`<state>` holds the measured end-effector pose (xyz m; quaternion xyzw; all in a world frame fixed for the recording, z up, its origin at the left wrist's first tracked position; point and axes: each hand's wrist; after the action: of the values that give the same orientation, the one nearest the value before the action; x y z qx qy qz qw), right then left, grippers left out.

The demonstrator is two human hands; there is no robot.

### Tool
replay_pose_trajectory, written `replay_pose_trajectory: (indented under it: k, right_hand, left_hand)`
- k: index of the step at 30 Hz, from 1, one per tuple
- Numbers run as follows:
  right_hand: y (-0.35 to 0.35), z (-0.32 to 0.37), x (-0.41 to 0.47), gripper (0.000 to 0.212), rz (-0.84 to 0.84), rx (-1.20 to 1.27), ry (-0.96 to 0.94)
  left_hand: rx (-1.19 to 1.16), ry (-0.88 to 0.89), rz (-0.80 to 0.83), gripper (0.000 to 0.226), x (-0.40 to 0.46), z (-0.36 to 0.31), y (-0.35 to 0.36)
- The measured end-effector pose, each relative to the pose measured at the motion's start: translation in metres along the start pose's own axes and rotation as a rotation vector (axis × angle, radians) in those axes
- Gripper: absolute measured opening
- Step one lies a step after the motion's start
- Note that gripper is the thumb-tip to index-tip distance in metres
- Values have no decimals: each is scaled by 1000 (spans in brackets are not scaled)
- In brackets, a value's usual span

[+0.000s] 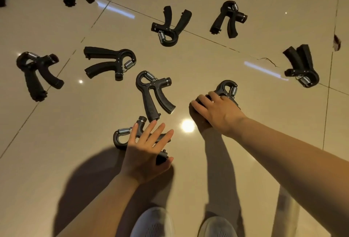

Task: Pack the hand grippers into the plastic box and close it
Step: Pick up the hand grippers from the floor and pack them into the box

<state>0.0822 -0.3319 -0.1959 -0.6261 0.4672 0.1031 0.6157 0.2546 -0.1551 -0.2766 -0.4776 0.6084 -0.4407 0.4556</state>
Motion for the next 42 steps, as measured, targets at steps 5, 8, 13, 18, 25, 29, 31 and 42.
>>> replay_pose_trajectory:
  k: [5,8,13,18,25,29,31,42]
  right_hand:
    - [6,15,-15,78,11,-54,-53]
    - [13,26,-24,74,7,-49,-85]
    - [34,43,-41,72,-61,3,-173]
    - [53,43,-41,76,-121,27,-168]
    - [59,41,-38,76,-148,198,-208]
    - [60,43,-41,71,-148,172,-242]
    - [58,43,-47,71,-159,70,-273]
    - [-4,34,-166,72,-341,303,-11]
  left_hand:
    - [-47,-130,-70,63,-5,-8,1]
    - [-49,-175,-52,67,-10,-13,1]
    - [-54,-175,90,83,-24,-17,2]
    - [-84,-235,174,78,-28,-23,-2]
    - [-39,-189,94,91,-31,-29,-6]
    - [77,-114,32,96,-32,-32,-14]
    - [100,-60,7,94,-32,-33,-21]
    - [-266,-360,-149,67,-83,-79,-145]
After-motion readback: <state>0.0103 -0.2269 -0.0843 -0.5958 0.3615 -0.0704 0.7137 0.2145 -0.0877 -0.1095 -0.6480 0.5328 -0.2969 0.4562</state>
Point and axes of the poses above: each hand's wrist, its own x-axis towards the middle knuckle, its own y-axis out of the palm, z = x × y, and after that the axes turned 8 degrees about z, right-handed
